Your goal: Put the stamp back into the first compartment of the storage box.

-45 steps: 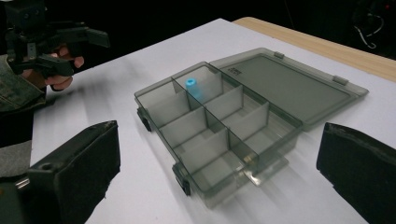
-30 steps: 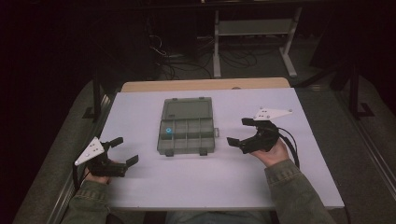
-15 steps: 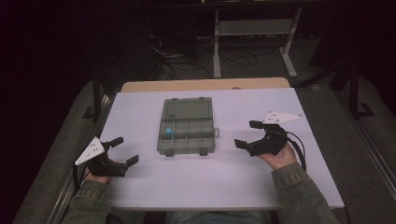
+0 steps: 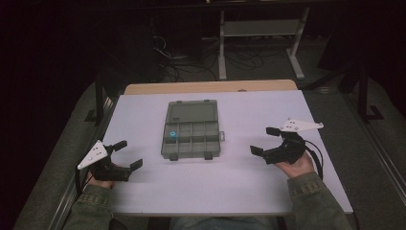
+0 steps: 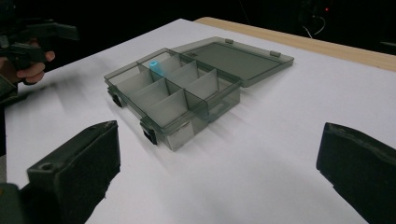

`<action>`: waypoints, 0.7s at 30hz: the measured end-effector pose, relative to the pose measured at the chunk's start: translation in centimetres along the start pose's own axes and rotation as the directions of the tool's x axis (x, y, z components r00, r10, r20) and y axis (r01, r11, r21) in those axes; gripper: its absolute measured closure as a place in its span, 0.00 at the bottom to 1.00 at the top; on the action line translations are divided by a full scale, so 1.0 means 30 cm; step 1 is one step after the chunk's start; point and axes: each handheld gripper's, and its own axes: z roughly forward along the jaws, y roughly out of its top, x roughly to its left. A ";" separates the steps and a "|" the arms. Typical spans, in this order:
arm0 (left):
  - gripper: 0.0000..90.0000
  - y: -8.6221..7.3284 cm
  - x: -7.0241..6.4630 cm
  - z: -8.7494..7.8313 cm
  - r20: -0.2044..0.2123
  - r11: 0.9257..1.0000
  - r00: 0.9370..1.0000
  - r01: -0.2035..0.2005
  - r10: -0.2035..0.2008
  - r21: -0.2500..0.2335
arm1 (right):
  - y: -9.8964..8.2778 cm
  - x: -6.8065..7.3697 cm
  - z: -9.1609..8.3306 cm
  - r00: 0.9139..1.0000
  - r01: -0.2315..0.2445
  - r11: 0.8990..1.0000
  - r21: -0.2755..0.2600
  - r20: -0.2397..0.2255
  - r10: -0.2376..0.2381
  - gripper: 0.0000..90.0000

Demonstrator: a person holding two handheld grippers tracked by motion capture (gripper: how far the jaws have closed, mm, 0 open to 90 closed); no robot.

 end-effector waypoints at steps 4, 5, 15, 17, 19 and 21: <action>0.00 0.001 -0.001 0.000 0.001 1.000 1.000 0.001 -0.001 -0.004 | -0.017 -0.008 -0.019 1.000 -0.007 1.000 -0.008 0.006 0.007 0.00; 0.00 0.000 -0.001 0.001 0.002 1.000 1.000 0.002 -0.002 -0.008 | -0.023 -0.008 -0.024 1.000 -0.015 1.000 -0.009 0.008 0.015 0.00; 0.00 0.001 0.001 0.001 0.003 1.000 1.000 -0.007 0.007 0.001 | -0.103 -0.022 -0.077 0.999 -0.033 0.999 -0.016 0.038 0.034 0.00; 0.00 0.001 0.001 0.000 0.003 1.000 1.000 -0.009 0.009 0.000 | -0.117 -0.026 -0.084 0.998 -0.038 0.999 -0.021 0.040 0.039 0.00; 0.00 0.001 0.002 0.001 0.004 1.000 1.000 -0.009 0.009 -0.001 | -0.129 -0.030 -0.091 0.998 -0.043 0.999 -0.024 0.044 0.044 0.00; 0.00 0.001 0.001 0.001 0.004 1.000 1.000 -0.008 0.008 -0.001 | -0.139 -0.032 -0.098 0.998 -0.043 0.999 -0.027 0.047 0.044 0.00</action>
